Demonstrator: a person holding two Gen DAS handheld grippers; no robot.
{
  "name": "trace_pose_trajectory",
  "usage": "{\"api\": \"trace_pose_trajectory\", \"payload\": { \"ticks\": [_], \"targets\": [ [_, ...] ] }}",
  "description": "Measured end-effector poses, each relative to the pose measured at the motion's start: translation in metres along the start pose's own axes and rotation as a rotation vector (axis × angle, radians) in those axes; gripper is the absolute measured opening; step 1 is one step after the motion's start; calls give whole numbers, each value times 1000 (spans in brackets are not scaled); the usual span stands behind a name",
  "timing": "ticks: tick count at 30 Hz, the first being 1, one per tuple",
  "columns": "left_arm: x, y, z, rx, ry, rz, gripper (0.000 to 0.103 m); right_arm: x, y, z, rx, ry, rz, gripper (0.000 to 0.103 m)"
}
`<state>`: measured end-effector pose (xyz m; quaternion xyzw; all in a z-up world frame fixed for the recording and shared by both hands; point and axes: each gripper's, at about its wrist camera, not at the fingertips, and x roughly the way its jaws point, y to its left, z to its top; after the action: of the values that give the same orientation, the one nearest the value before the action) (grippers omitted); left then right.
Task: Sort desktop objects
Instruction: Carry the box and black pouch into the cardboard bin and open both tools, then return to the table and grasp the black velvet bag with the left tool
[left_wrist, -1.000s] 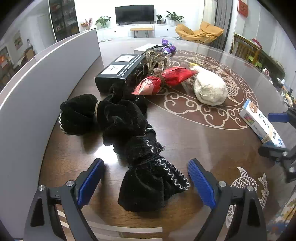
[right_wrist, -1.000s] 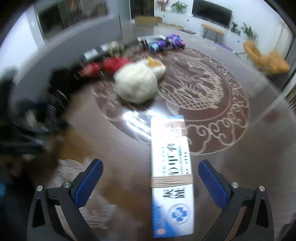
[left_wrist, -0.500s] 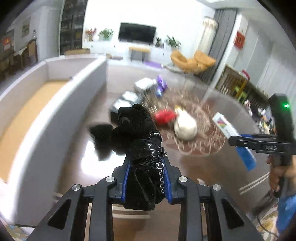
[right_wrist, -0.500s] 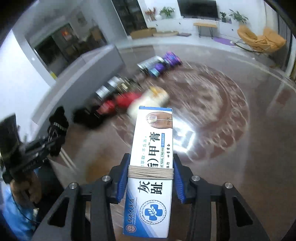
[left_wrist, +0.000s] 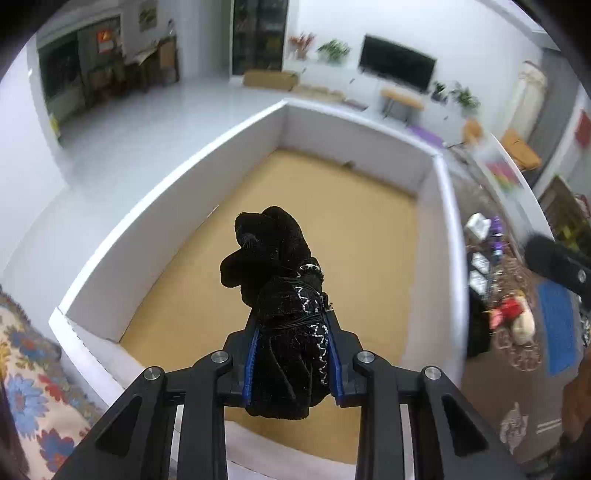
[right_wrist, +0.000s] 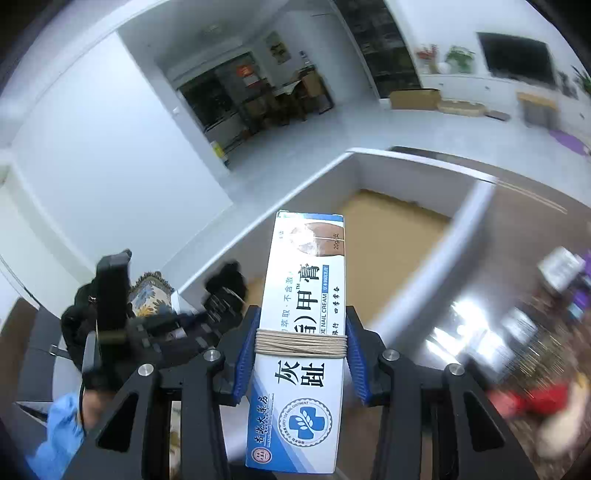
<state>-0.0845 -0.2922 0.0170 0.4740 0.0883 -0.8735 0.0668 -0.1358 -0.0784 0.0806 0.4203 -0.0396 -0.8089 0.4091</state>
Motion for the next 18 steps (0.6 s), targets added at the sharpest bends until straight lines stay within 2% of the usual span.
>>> {"api": "trace_pose_trajectory", "payload": {
  "ticks": [3, 5, 6, 7, 8, 9, 13, 15, 17, 18],
  "targets": [
    [22, 12, -5, -16, 47, 22, 30, 51, 16, 4, -34, 41, -34, 44],
    [28, 15, -9, -23, 61, 26, 34, 79, 20, 0, -39, 78, -54, 46],
    [30, 17, -10, -27, 60, 32, 47, 91, 19, -3, -35, 105, -66, 48],
    [32, 18, -12, -28, 58, 56, 66, 101, 16, -8, -29, 136, -82, 59],
    [33, 18, -13, -25, 47, 73, 75, 103, 13, -13, -18, 152, -90, 69],
    [30, 17, -14, -19, 26, 90, 88, 104, 11, -14, -9, 147, -84, 71],
    [21, 5, -24, 6, -40, 102, 89, 68, 6, -27, -29, 61, -88, 87],
    [15, -2, -28, 6, -65, 88, 89, 37, -7, -36, -53, -13, -108, 92],
    [2, -21, -32, 18, -100, 49, 89, 5, -13, -51, -79, -71, -166, 103],
    [-5, -32, -37, 34, -119, 16, 89, -14, -25, -65, -97, -102, -232, 103]
  ]
}}
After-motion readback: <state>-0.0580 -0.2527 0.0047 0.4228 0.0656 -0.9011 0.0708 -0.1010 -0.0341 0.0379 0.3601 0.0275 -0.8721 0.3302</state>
